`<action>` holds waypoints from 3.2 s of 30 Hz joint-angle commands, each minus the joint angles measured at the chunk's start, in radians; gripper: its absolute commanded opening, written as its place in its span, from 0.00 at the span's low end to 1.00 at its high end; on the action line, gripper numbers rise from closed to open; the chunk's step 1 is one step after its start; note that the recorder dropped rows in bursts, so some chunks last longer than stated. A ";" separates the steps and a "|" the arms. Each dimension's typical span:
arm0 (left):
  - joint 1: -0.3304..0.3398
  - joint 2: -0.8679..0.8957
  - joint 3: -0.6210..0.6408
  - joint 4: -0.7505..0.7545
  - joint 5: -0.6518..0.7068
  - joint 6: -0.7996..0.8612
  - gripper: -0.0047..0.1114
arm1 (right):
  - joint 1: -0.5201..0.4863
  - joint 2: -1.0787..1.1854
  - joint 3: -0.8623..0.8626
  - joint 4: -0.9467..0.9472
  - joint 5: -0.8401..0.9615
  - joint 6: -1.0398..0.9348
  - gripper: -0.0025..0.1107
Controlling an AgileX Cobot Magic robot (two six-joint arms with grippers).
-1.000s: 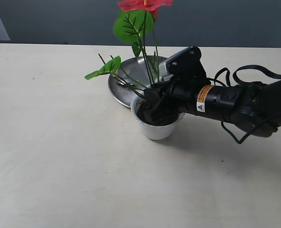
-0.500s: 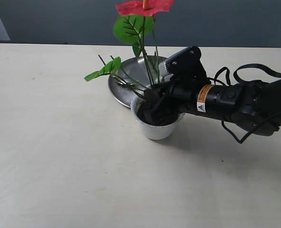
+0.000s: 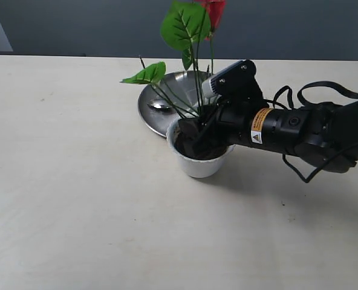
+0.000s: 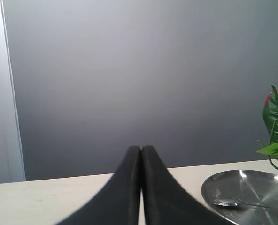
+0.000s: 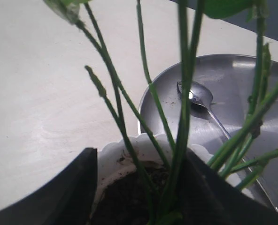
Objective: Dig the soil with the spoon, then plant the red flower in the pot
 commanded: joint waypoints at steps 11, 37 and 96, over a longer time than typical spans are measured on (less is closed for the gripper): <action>-0.005 -0.002 -0.004 -0.003 -0.005 -0.002 0.04 | -0.001 -0.003 0.012 -0.116 0.143 0.122 0.47; -0.005 -0.002 -0.004 -0.003 -0.003 -0.002 0.04 | 0.069 -0.090 0.012 -0.202 0.266 0.199 0.43; -0.005 -0.002 -0.004 -0.003 -0.003 -0.002 0.04 | 0.069 -0.188 0.010 -0.241 0.430 0.060 0.48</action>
